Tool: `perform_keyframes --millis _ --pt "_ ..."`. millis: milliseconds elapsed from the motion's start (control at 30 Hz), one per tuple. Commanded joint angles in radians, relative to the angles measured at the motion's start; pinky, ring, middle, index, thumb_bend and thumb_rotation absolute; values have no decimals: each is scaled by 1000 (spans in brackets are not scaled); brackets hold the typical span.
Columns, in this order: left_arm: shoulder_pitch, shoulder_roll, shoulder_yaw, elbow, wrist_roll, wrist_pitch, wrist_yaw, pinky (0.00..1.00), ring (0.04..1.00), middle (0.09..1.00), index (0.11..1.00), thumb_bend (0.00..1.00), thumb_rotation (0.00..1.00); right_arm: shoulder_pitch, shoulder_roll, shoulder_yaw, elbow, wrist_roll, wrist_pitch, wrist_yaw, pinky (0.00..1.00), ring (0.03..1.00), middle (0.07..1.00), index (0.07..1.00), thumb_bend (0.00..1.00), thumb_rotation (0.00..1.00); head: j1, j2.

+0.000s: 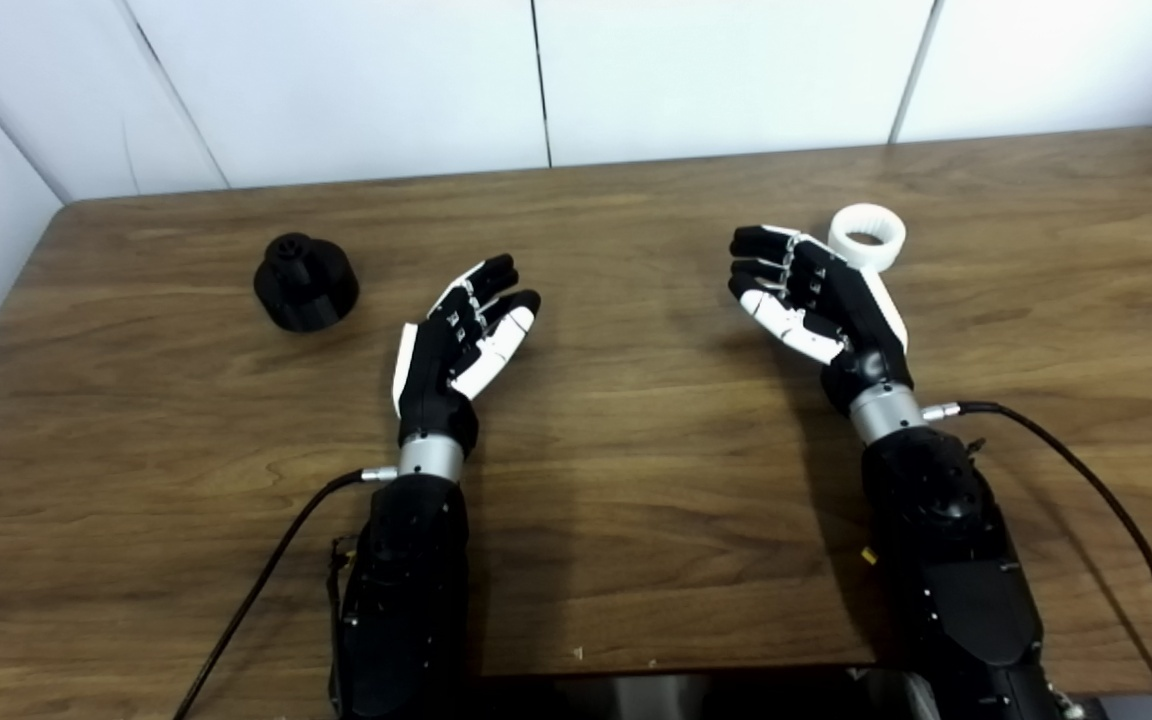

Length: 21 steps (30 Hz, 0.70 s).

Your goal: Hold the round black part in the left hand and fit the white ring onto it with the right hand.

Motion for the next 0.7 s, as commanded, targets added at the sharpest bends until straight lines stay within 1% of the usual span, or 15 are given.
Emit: perform_keyframes --millis 0,100,167,267,367,433,500,667 --pt "-37 -2 0 -28 -5 -23 -4 721 791 826 769 688 318 -41 6 0 -22 14 -33 4 679 743 749 709 509 228 1 1" --pt "-35 -2 -1 -30 -7 -23 -6 714 782 824 766 688 317 -40 6 0 -24 19 -30 4 686 748 749 709 501 209 14 3" --pt "-33 -2 -5 -33 -1 -18 -4 711 777 826 769 685 321 -38 6 -2 -27 25 -27 5 688 750 750 711 489 192 35 3" --pt "-33 -3 -6 -31 2 -20 -2 698 769 829 767 678 316 -37 3 -1 -26 32 -36 12 689 754 758 718 470 172 38 4" --pt "-32 -4 -7 -30 1 -25 -4 707 777 823 763 677 313 -35 -1 4 -26 14 -36 5 680 749 757 716 472 195 33 4" --pt "-31 -8 -5 -34 -3 -19 -2 719 791 819 764 674 300 -36 -3 8 -25 3 -39 1 672 744 755 715 490 238 30 2" --pt "-31 -6 -5 -33 -4 -21 -4 726 795 820 765 679 304 -36 -3 9 -23 -1 -41 0 668 742 754 714 500 255 27 1" --pt "-34 -1 -6 -29 1 -24 -4 722 796 826 767 695 333 -37 5 0 -21 22 -37 5 685 747 749 710 492 207 29 0"
